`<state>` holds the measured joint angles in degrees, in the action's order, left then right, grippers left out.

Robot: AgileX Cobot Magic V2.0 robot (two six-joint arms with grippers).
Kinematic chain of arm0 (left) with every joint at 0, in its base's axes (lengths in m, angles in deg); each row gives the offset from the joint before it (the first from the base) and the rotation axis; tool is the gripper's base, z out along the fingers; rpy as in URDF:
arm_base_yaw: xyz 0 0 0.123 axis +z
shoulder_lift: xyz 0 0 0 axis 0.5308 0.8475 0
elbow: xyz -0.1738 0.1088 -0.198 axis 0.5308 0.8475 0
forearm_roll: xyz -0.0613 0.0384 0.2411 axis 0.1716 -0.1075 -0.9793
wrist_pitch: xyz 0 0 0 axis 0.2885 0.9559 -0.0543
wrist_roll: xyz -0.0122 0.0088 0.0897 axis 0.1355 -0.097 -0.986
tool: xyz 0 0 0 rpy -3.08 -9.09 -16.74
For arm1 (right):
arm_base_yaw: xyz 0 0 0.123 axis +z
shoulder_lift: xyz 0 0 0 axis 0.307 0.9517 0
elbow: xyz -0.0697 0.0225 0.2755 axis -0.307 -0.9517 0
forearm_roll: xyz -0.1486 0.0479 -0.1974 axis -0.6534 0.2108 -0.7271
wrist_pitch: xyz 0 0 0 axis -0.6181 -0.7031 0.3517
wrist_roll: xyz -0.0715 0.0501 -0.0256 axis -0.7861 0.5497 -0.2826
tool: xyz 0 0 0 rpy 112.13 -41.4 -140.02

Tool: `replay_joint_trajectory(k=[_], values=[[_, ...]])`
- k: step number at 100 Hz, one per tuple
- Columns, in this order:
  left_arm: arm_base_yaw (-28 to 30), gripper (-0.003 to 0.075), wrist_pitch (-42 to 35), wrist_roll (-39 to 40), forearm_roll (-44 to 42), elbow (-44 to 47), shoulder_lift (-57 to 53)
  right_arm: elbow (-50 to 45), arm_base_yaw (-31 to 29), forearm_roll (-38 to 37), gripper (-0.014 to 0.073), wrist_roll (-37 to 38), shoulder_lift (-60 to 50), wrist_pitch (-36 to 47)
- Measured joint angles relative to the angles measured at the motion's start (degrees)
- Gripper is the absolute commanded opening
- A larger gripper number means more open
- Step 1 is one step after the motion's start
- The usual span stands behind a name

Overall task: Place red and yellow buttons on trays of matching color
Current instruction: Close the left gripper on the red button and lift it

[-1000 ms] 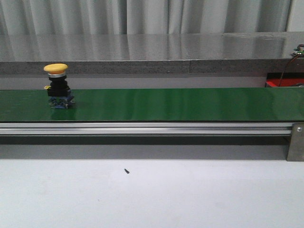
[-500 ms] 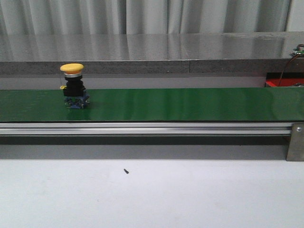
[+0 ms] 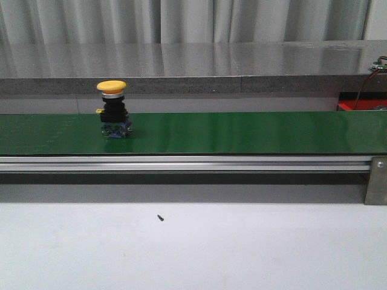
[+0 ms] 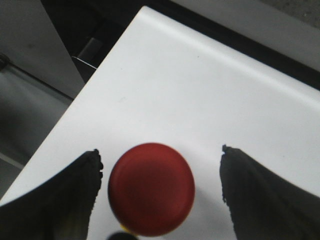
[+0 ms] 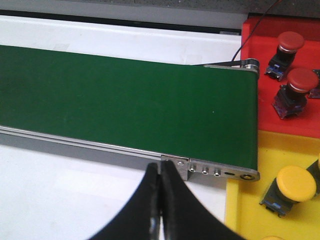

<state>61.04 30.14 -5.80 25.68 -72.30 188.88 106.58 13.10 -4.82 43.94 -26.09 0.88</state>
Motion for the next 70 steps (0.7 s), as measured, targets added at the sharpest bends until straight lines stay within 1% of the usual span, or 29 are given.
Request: replay_joint_trajectory(k=[46,51,70], values=[[0.0,0.0489,-0.4,0.0,0.1,-0.8,1.1,0.0,0.0,0.0,-0.0068,0.0,0.0,0.0],[0.0,0.0466,-0.4,0.0,0.1,-0.8,1.2,0.0,0.0,0.0,-0.0068,0.0,0.0,0.0],[0.0,0.0339,-0.3,0.0,0.1,-0.8,1.3,0.0,0.0,0.0,-0.0068,0.0,0.0,0.0]])
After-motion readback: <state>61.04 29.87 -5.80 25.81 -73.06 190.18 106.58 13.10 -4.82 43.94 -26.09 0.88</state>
